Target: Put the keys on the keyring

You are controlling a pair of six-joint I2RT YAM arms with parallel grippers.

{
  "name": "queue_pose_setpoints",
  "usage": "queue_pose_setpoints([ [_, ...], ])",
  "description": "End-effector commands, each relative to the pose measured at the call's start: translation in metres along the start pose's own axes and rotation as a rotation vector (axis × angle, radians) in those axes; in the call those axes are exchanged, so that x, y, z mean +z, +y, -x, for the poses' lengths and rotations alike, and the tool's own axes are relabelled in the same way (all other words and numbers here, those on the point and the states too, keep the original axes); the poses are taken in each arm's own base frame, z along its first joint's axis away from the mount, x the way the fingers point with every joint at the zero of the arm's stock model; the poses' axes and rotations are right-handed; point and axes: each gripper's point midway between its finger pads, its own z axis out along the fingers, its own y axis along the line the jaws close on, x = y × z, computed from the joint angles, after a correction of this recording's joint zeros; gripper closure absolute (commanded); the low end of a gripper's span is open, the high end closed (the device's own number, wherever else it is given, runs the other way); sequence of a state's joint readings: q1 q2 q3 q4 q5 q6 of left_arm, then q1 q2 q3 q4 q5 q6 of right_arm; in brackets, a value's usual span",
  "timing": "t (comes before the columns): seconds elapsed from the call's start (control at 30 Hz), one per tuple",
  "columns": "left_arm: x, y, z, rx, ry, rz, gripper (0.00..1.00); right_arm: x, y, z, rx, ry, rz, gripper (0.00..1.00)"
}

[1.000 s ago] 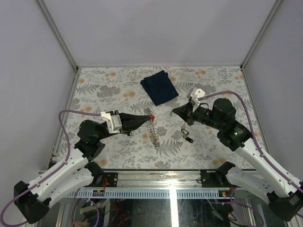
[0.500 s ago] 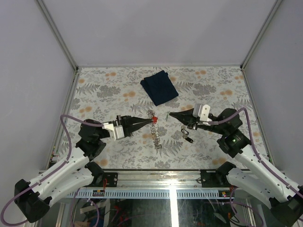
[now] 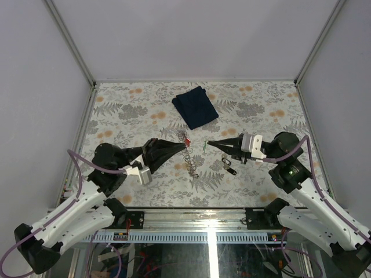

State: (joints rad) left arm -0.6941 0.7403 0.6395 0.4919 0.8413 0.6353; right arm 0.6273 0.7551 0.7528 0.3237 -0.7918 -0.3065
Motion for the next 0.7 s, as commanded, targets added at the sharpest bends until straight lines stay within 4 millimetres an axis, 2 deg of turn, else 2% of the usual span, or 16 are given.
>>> queue_pose_setpoints([
  [0.0,0.001,0.018,0.030,0.177,-0.056,0.008,1.00,0.006,0.001,0.032,-0.066,-0.079,0.048,1.00],
  [0.2,0.000,0.019,0.031,0.181,-0.055,0.015,1.00,0.024,0.015,0.038,-0.105,-0.070,0.077,1.00],
  [0.33,-0.002,0.020,0.032,0.147,-0.059,0.047,1.00,0.030,0.010,0.047,-0.062,-0.092,0.067,1.00],
  [0.53,-0.011,0.033,0.043,0.042,-0.118,0.192,1.00,0.033,0.009,0.047,0.011,-0.077,0.070,1.00],
  [0.67,-0.021,0.034,0.044,-0.033,-0.158,0.280,1.00,0.036,0.009,0.054,0.067,-0.092,0.076,1.00],
])
